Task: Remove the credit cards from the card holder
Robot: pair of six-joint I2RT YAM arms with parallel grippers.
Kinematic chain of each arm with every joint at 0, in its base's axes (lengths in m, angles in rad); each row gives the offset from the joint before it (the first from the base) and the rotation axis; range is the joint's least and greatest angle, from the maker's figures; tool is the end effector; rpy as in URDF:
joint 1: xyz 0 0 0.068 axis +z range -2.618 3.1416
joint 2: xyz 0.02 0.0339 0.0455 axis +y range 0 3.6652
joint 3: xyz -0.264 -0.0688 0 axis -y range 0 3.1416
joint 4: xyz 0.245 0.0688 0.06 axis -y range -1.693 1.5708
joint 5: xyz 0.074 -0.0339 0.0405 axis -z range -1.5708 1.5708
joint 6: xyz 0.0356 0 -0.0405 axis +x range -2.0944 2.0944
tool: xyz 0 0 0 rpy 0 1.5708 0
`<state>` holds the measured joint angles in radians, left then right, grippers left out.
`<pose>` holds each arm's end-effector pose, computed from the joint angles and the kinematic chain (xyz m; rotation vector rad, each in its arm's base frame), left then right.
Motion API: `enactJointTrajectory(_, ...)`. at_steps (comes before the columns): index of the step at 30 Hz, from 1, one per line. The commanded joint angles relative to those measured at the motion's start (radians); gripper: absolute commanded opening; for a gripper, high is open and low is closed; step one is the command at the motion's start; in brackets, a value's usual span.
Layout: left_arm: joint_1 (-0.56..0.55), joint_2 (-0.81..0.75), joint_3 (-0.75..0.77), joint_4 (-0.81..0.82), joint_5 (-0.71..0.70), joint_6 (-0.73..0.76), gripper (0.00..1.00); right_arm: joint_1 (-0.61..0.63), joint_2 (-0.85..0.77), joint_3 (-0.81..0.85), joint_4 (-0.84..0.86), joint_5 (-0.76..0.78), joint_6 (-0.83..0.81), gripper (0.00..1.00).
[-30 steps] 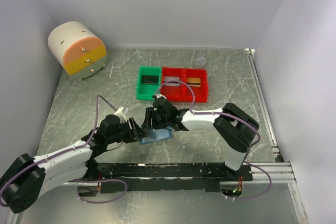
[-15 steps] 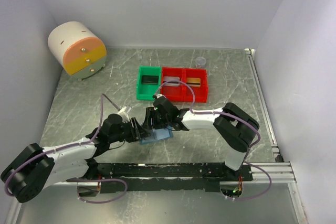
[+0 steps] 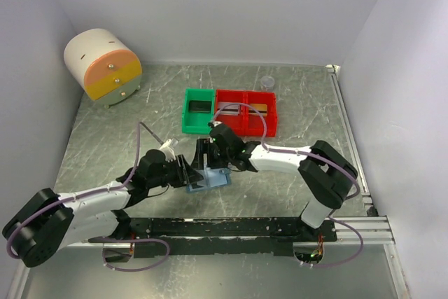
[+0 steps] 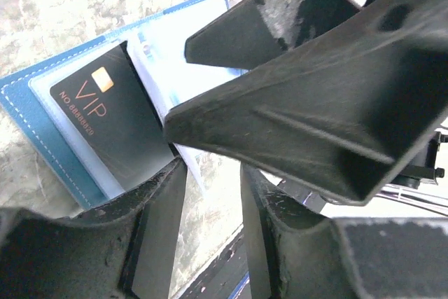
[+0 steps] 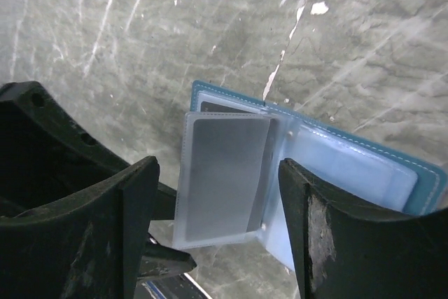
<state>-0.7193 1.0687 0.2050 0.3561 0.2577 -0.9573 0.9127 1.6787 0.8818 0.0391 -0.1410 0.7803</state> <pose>0.1388 -0.1336 0.1449 -0.1000 2.3275 -1.2169 0.2052 0.2736 0.1676 -0.2454 2.5329 0.9391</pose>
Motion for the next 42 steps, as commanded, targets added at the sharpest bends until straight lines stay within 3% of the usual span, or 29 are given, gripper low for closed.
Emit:
enactJointTrajectory(1,-0.008,0.034,0.033,0.076,0.005,0.014,0.49,-0.043,-0.066,0.028,-0.069,0.04,-0.01,0.7)
enactJointTrajectory(7,-0.021,0.133,0.078,0.126,0.036,0.017,0.54,-0.123,-0.183,0.04,-0.165,0.172,-0.023,0.7)
enactJointTrajectory(11,-0.063,0.227,0.138,0.168,0.041,0.022,0.61,-0.194,-0.245,0.038,-0.194,0.172,-0.04,0.67)
enactJointTrajectory(16,-0.128,0.301,0.226,0.132,0.023,0.043,0.68,-0.23,-0.334,-0.076,-0.117,0.137,-0.006,0.6)
enactJointTrajectory(21,-0.145,0.226,0.219,0.028,-0.072,0.036,0.7,-0.26,-0.4,-0.204,0.006,0.033,0.005,0.48)
enactJointTrajectory(28,-0.144,0.001,0.171,-0.203,-0.257,-0.007,0.68,-0.265,-0.338,-0.197,0.064,-0.195,-0.079,0.29)
enactJointTrajectory(33,-0.145,-0.03,0.184,-0.285,-0.296,-0.005,0.68,-0.256,-0.253,-0.205,0.149,-0.372,-0.098,0.21)
enactJointTrajectory(39,-0.145,0.028,0.181,-0.208,-0.25,-0.01,0.67,-0.23,-0.138,-0.158,-0.019,-0.301,-0.19,0.18)
enactJointTrajectory(42,-0.146,0.067,0.185,-0.174,-0.211,0.002,0.67,-0.231,-0.207,-0.175,-0.041,-0.213,-0.205,0.25)
